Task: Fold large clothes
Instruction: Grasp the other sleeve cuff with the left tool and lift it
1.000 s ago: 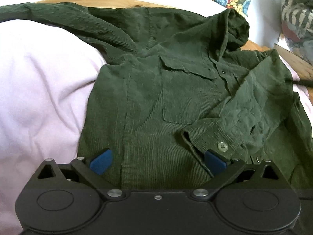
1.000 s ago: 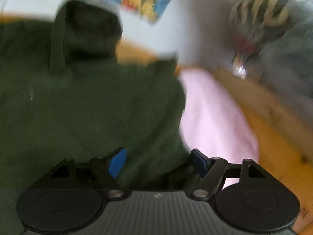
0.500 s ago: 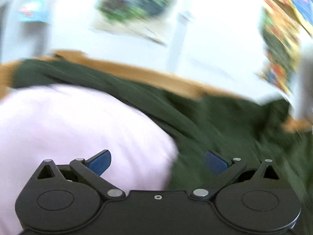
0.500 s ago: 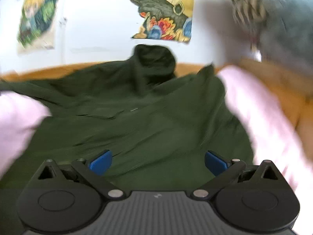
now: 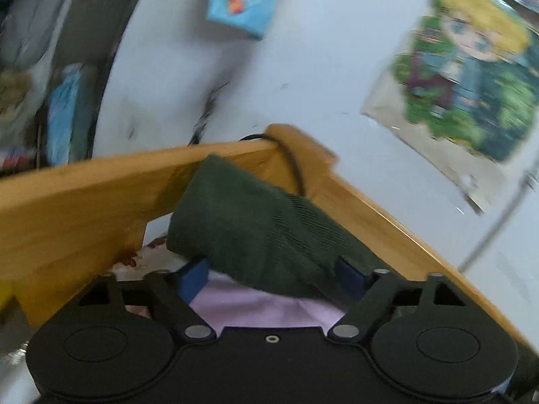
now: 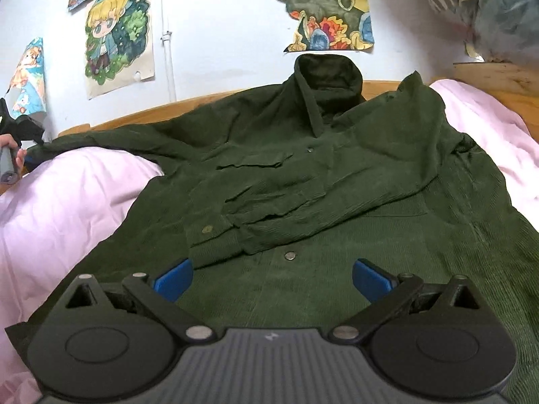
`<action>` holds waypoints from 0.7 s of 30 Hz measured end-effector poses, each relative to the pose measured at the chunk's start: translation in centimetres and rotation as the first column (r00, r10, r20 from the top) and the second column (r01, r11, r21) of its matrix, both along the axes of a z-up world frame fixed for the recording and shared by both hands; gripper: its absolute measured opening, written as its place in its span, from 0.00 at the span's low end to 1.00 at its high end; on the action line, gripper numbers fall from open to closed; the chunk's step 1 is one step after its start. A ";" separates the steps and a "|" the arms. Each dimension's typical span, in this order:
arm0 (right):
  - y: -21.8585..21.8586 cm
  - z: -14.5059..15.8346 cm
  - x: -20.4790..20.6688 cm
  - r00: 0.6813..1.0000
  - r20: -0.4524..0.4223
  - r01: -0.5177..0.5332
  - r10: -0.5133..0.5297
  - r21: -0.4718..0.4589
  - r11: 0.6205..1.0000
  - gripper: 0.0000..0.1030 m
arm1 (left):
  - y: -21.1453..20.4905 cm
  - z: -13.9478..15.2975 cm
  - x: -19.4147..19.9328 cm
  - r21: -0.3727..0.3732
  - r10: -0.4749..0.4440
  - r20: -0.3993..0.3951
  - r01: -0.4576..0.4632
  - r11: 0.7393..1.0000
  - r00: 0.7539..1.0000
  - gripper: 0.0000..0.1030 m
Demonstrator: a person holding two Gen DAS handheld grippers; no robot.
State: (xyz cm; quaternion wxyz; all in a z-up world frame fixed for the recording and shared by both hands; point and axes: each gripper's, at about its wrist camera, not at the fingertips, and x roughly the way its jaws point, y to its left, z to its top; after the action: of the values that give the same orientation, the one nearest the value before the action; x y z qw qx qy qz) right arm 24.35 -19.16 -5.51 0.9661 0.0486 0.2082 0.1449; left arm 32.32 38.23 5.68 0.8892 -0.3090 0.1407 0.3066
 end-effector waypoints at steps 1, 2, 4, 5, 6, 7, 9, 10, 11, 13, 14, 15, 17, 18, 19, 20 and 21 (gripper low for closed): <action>-0.1 -0.1 -0.1 1.000 -0.003 0.008 -0.008 0.004 1.000 1.00 | 0.2 -0.1 0.2 -0.006 0.035 0.010 -0.035 0.999 0.999 0.45; -0.3 -0.1 0.1 1.000 -0.006 0.019 -0.019 0.009 1.000 1.00 | 0.3 0.0 0.5 0.001 0.059 0.024 -0.060 0.998 0.998 0.36; -0.6 -0.2 0.0 0.999 -0.011 0.033 -0.033 0.030 0.999 1.00 | 0.4 0.7 0.9 0.008 0.073 0.052 -0.074 0.997 0.996 0.18; -0.9 -0.4 -0.1 0.999 -0.014 0.041 -0.041 0.040 0.998 1.00 | 0.0 1.3 1.0 0.031 0.068 0.066 -0.071 0.997 0.995 0.15; -1.1 -0.4 -0.1 0.999 -0.016 0.051 -0.050 0.048 0.998 1.00 | -0.6 2.2 1.6 0.075 0.058 0.066 -0.063 0.995 0.996 0.14; -1.3 -0.3 -0.1 0.998 -0.017 0.062 -0.061 0.058 0.996 1.00 | -1.2 3.0 1.9 0.132 0.044 0.066 -0.052 0.990 0.997 0.13; -1.7 -0.2 -0.3 0.997 -0.016 0.075 -0.074 0.079 0.994 1.00 | -3.1 5.2 2.1 0.254 -0.006 0.092 -0.018 0.967 0.996 0.12; -2.0 -0.1 -0.3 0.996 -0.017 0.083 -0.082 0.090 0.992 1.00 | -4.3 6.5 2.1 0.314 -0.042 0.111 0.005 0.949 0.993 0.12; -2.3 0.0 -0.4 0.996 -0.016 0.093 -0.092 0.105 0.990 1.00 | -6.0 7.8 1.8 0.382 -0.097 0.132 0.040 0.923 0.986 0.12; -2.8 0.2 -0.5 0.993 -0.015 0.115 -0.114 0.132 0.985 1.00 | -9.4 10.5 1.3 0.495 -0.223 0.169 0.113 0.862 0.960 0.12; -3.1 0.2 -0.6 0.992 -0.015 0.125 -0.124 0.144 0.982 1.00 | -11.4 11.8 1.0 0.552 -0.298 0.183 0.153 0.820 0.937 0.12; -3.4 0.3 -0.7 0.990 -0.015 0.138 -0.137 0.154 0.978 1.00 | -13.3 13.0 0.8 0.598 -0.372 0.182 0.198 0.777 0.910 0.13; -4.0 0.4 -0.7 0.986 -0.019 0.169 -0.168 0.176 0.970 1.00 | -18.0 14.9 0.8 0.673 -0.531 0.147 0.309 0.672 0.835 0.13; -4.4 0.4 -0.8 0.983 -0.020 0.185 -0.185 0.188 0.965 1.00 | -20.3 15.7 0.9 0.701 -0.600 0.120 0.361 0.615 0.791 0.13; -4.8 0.5 -0.8 0.979 -0.021 0.205 -0.205 0.200 0.958 1.00 | -22.1 16.1 1.1 0.716 -0.648 0.094 0.401 0.571 0.756 0.13; -5.3 0.7 -0.8 0.974 -0.021 0.225 -0.225 0.212 0.951 1.00 | -24.3 16.4 1.4 0.726 -0.699 0.066 0.446 0.524 0.712 0.13; -5.9 0.8 -0.9 0.969 -0.020 0.246 -0.248 0.222 0.943 1.00 | -26.5 16.4 1.5 0.727 -0.744 0.040 0.491 0.480 0.668 0.13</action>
State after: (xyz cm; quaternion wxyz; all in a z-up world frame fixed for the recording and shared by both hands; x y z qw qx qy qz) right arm 23.47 -25.05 -4.72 0.9659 0.1818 0.1789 0.0453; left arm 33.78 11.75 22.09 0.9953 0.0518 -0.0352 -0.0732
